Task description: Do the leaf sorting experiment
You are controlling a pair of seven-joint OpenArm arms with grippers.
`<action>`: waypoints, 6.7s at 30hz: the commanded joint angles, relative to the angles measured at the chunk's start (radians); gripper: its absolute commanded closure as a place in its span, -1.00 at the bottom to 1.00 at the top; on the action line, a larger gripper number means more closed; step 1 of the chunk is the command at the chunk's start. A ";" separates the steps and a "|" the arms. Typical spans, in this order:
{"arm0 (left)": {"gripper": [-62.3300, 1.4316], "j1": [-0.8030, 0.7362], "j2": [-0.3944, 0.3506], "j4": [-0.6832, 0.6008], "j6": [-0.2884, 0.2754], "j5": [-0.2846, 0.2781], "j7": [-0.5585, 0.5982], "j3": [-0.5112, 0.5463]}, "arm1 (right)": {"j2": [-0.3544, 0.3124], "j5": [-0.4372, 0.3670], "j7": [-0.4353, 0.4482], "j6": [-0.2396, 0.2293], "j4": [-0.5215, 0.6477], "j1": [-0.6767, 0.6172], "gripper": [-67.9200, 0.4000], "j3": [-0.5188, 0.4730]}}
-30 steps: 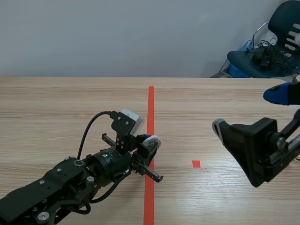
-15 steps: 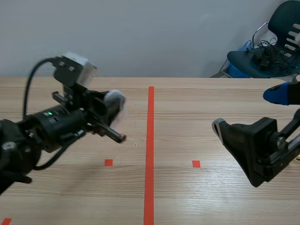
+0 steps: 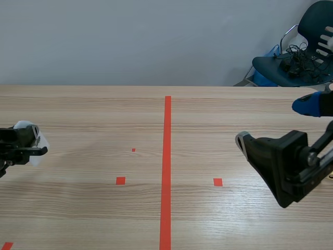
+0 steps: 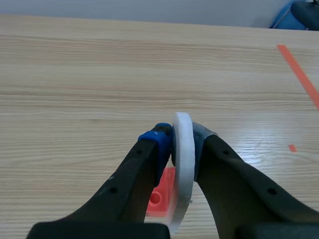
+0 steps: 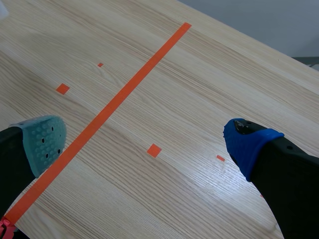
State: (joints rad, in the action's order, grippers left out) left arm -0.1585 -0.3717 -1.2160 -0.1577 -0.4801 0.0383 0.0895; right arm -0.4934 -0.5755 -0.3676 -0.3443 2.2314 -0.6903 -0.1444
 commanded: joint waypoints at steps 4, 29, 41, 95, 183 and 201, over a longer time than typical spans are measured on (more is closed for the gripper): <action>0.79 0.088 0.000 0.094 -0.005 -0.033 0.068 -0.011 | -0.010 -0.008 0.014 0.006 0.000 0.020 -1.00 -0.011; 0.15 0.258 0.019 0.359 -0.012 0.070 0.152 -0.084 | -0.010 -0.008 0.015 0.006 0.000 0.023 -1.00 -0.011; -1.00 0.206 -0.120 0.089 -0.169 0.056 0.045 -0.076 | -0.011 -0.008 0.015 0.006 0.001 0.023 -1.00 -0.014; -1.00 -0.589 -0.216 -0.976 -0.013 -0.042 -0.297 0.052 | -0.154 0.081 -0.007 0.158 0.129 -0.154 -1.00 -0.060; 0.77 0.139 -0.012 -0.069 -0.369 0.249 0.009 -0.638 | -0.187 0.105 0.003 0.161 0.032 -0.039 -1.00 -0.060; 0.78 -0.266 -0.063 -0.427 -0.396 0.053 -0.118 0.000 | -0.188 0.105 0.003 0.161 0.032 -0.039 -1.00 -0.060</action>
State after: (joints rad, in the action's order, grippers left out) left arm -0.4267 -0.4427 -1.6608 -0.5594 -0.4168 -0.0948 0.1051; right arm -0.6762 -0.4709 -0.3756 -0.1871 2.2429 -0.7296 -0.1970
